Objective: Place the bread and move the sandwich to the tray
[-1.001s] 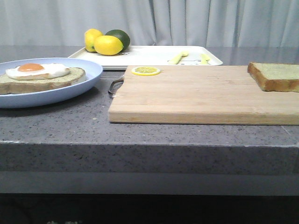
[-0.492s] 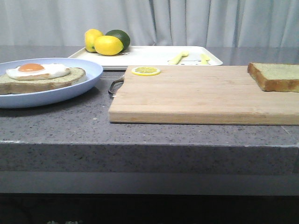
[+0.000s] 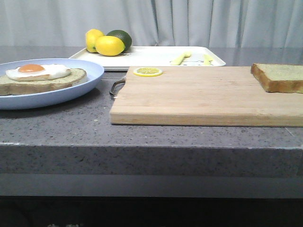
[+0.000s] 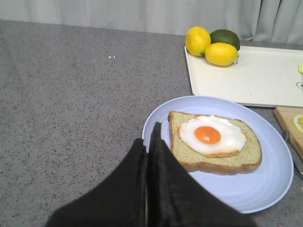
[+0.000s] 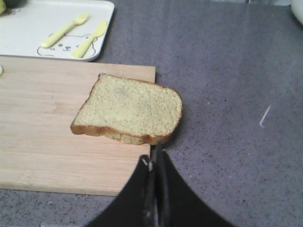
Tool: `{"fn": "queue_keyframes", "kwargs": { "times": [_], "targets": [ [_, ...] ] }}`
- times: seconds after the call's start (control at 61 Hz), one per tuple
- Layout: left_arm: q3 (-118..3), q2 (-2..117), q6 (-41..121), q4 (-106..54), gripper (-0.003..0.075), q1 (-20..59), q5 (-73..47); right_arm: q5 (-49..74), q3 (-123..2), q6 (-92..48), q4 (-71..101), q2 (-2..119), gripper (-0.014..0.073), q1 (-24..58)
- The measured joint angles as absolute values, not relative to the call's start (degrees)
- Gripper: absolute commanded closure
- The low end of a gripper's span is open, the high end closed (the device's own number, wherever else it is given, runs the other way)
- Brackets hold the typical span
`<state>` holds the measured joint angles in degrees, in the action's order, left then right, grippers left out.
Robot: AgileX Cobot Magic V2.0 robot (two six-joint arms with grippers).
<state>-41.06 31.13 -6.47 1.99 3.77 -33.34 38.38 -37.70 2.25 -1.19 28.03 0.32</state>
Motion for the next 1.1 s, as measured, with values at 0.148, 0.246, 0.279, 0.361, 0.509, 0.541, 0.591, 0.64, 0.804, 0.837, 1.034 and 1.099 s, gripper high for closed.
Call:
{"fn": "queue_keyframes", "kwargs": {
  "times": [0.148, 0.246, 0.279, 0.361, 0.509, 0.541, 0.591, 0.64, 0.804, 0.837, 1.034, 1.099],
  "targets": [
    [-41.06, 34.46, -6.47, 1.99, 0.0738, 3.77, -33.34, 38.38, -37.70, 2.25, -1.19, 31.92, 0.0662, 0.32],
    [-41.06, 36.39, -6.47, 1.99, 0.0738, 3.77, -33.34, 38.75, -37.70, 2.25, -1.19, 33.69, 0.0662, 0.32],
    [-41.06, 36.99, -6.47, 2.07, 0.0737, 3.77, -33.34, 39.36, -37.70, 2.25, -1.19, 34.28, 0.0660, 0.32],
    [-41.06, 38.02, -6.47, 2.91, 0.0730, 3.77, -33.34, 40.02, -37.70, 2.25, -1.29, 35.06, 0.0621, 0.32],
    [-41.06, 38.63, -6.47, 4.12, 0.0563, 3.77, -33.34, 41.10, -37.70, 2.25, -1.46, 35.47, 0.0337, 0.32],
    [-41.06, 38.63, -6.47, 4.32, 0.0507, 3.77, -33.34, 41.23, -37.70, 2.25, -1.55, 35.47, 0.0262, 0.32],
    [-41.06, 38.63, -6.47, 4.57, 0.0404, 3.77, -33.34, 41.32, -37.70, 2.25, -1.72, 35.47, 0.0141, 0.32],
    [-41.06, 38.63, -6.47, 4.60, 0.0311, 3.77, -33.34, 41.32, -37.70, 2.25, -1.91, 35.47, 0.0063, 0.32],
    [-41.06, 38.63, -6.47, 4.82, 0.0216, 3.77, -33.34, 41.84, -37.70, 2.25, -2.54, 35.47, -0.0007, 0.32],
    [-41.06, 38.63, -6.47, 4.82, 0.0218, 3.77, -33.34, 42.02, -37.70, 2.25, -2.54, 35.47, -0.0007, 0.32],
    [-41.06, 38.63, -6.47, 4.82, 0.0243, 4.68, -33.34, 43.82, -37.79, 2.25, -1.17, 35.47, -0.0007, 0.32],
    [-41.06, 38.63, -6.47, 4.82, 0.0246, 6.59, -33.34, 44.84, -38.53, 2.25, -0.38, 35.86, -0.0007, 0.32]
  ]
}}
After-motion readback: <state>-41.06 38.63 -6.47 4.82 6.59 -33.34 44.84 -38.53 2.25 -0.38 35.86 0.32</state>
